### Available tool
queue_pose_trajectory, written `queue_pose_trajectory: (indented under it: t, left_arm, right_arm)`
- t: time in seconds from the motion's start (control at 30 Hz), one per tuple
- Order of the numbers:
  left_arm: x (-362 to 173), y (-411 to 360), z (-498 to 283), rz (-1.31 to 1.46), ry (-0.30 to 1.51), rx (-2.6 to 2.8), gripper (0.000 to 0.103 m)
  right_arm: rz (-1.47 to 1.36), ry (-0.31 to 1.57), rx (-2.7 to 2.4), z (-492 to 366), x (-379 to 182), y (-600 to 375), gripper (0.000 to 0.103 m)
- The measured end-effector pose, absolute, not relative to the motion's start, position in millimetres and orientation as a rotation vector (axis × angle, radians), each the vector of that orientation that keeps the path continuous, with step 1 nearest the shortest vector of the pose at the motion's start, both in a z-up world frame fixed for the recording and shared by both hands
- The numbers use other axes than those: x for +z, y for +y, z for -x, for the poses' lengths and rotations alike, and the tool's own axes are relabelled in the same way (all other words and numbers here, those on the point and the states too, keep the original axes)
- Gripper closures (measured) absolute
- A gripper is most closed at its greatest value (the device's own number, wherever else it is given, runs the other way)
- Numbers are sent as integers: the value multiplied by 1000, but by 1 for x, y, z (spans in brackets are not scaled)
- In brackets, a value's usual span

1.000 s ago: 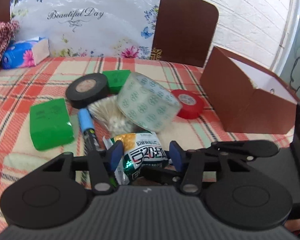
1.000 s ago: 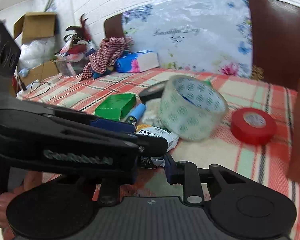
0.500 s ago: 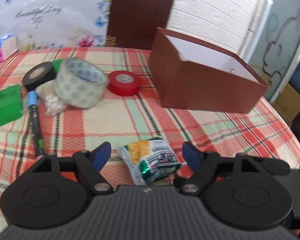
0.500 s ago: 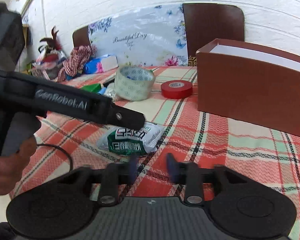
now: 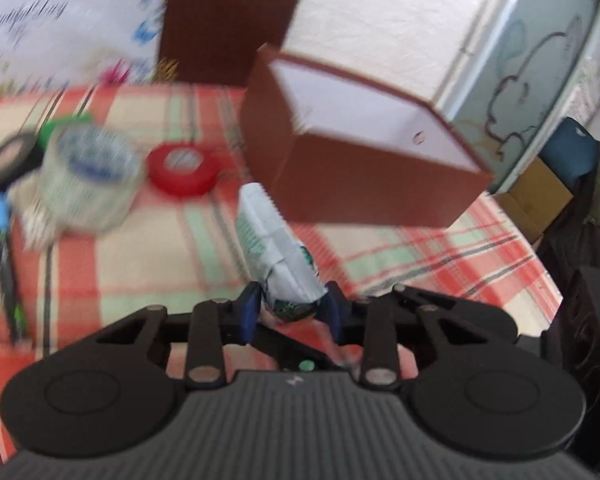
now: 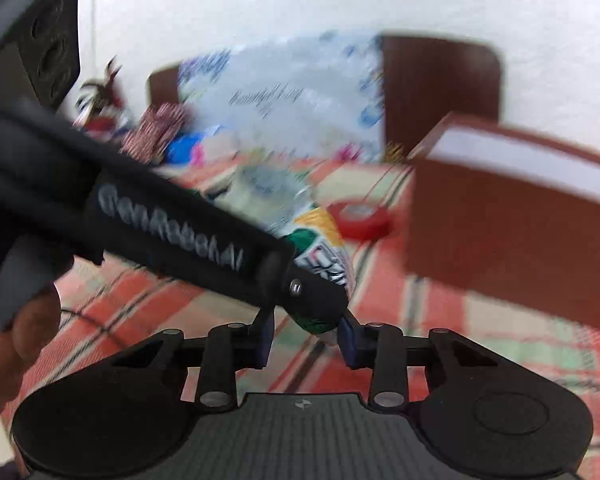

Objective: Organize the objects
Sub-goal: 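Carry the snack packet into the brown box and open the left gripper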

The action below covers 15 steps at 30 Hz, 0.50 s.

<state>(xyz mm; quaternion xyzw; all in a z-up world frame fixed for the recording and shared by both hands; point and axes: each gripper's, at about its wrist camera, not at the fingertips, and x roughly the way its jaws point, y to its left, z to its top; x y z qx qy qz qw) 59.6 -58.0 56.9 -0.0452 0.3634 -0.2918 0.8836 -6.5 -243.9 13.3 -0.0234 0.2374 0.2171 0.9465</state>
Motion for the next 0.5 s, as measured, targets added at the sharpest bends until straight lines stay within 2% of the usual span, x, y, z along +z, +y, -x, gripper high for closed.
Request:
queue_pose_trajectory:
  t: [0.27,0.33,0.4,0.5]
  left_arm:
    - [108,-132,-92,3,614,-725,67]
    - [115,-152,-106,-10,589,-739,67]
    - [120,-170,-121,-2,582,-770,66]
    - [126,-190,-141,-24,564,-730,59]
  right_arm:
    - [117,277,275,-2,51,-275,70]
    - [140,245,232,-14,56,-285,75]
    - [142,238,201,-31,62,-295,76]
    - [155,232,134,-55,63,-308,74]
